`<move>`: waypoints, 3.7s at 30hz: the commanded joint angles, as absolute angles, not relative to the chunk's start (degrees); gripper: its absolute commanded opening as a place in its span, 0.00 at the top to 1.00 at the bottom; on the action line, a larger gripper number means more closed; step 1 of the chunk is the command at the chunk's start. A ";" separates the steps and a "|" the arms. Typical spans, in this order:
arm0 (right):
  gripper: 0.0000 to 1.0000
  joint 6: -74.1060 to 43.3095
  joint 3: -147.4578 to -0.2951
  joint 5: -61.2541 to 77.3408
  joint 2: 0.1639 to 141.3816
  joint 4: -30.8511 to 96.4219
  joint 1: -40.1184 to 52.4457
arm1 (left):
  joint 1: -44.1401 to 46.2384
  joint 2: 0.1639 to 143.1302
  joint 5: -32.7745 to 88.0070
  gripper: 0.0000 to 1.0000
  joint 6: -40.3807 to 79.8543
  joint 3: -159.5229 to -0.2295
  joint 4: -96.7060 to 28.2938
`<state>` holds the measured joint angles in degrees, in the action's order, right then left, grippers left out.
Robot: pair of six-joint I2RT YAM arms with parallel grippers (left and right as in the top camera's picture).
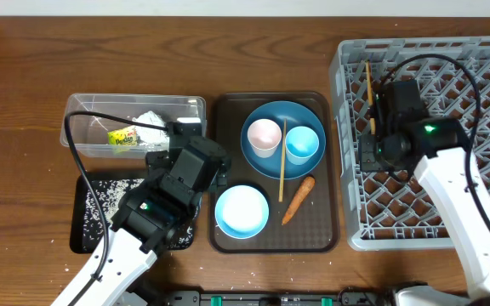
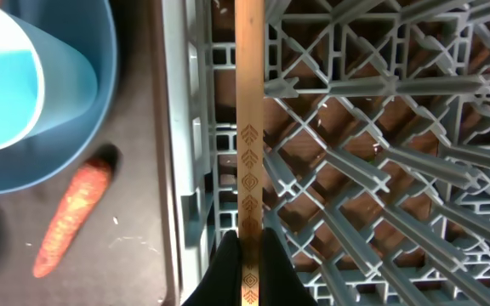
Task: Sort waste into correct bins and load items into the dishwasher rack
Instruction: 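Carry the chopstick right and insert it upright into the grey rack, then release the chopstick and move the right gripper back to the plate, then grasp the second wooden chopstick on the blue plate with the right gripper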
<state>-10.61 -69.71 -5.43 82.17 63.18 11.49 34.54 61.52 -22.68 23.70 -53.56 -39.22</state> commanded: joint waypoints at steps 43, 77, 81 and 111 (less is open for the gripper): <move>0.48 -35.42 -70.39 23.77 89.49 53.63 23.79 | 34.30 61.73 -23.40 0.05 22.96 -54.68 -39.35; 0.69 -48.40 -70.37 10.48 100.07 51.16 36.27 | 34.30 61.73 -23.40 0.04 22.96 -54.68 -39.35; 0.69 -48.36 -70.35 10.26 100.44 51.40 37.30 | 34.30 61.73 -23.40 0.04 22.96 -54.68 -39.35; 0.77 -48.42 -70.22 4.45 100.44 52.90 40.16 | 34.30 61.73 -23.40 0.04 22.96 -54.68 -39.38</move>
<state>-47.79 -69.71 6.11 100.01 52.84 39.75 34.54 61.52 -22.68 23.70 -53.56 -39.22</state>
